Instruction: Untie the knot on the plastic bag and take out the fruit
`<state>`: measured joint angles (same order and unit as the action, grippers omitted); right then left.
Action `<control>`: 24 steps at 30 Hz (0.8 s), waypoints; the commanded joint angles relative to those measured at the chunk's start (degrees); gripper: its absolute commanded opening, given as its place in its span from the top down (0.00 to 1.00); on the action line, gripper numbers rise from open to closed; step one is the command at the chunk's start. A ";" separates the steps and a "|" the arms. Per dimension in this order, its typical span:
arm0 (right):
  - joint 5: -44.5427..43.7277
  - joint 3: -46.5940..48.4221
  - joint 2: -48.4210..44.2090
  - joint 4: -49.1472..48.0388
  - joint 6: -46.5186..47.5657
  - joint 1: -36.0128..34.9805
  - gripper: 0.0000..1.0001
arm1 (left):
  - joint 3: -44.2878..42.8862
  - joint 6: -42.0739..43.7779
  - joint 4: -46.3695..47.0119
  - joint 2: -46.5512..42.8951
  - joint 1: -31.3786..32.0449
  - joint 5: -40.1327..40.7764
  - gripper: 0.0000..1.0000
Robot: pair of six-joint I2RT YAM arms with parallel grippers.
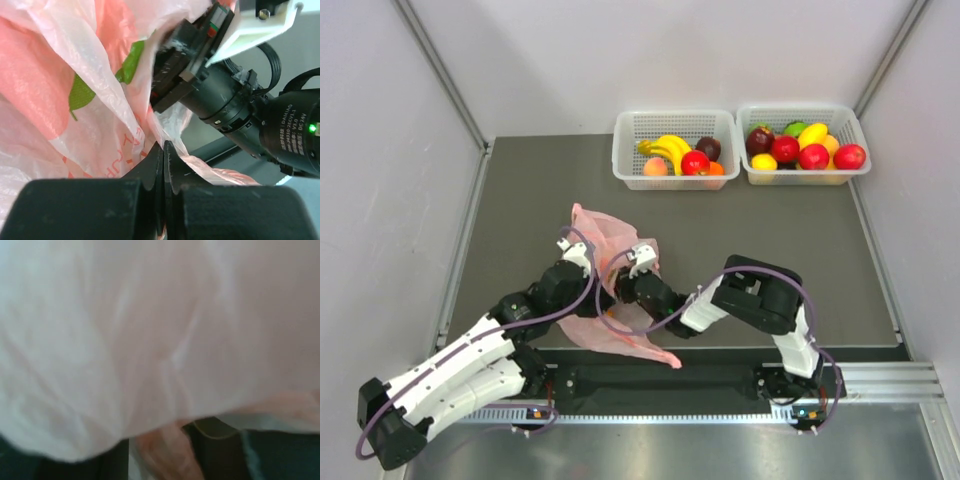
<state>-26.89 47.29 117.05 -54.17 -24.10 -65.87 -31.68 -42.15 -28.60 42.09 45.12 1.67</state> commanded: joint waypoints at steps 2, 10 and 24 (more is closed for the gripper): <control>2.10 -5.61 -4.64 -7.08 0.37 0.39 0.82 | 0.39 -0.65 2.32 -1.39 0.23 -0.62 1.00; 9.30 -14.76 -16.06 -4.82 1.94 0.48 0.96 | -0.92 -0.65 1.44 -1.13 0.23 3.33 1.00; 35.15 -15.82 -45.91 44.40 4.41 0.48 1.00 | -8.83 2.77 5.83 2.82 0.23 16.78 1.00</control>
<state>0.62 31.38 79.05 -21.17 -20.97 -65.76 -37.30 -41.25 -27.42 43.29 45.17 14.28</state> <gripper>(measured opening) 0.332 0.008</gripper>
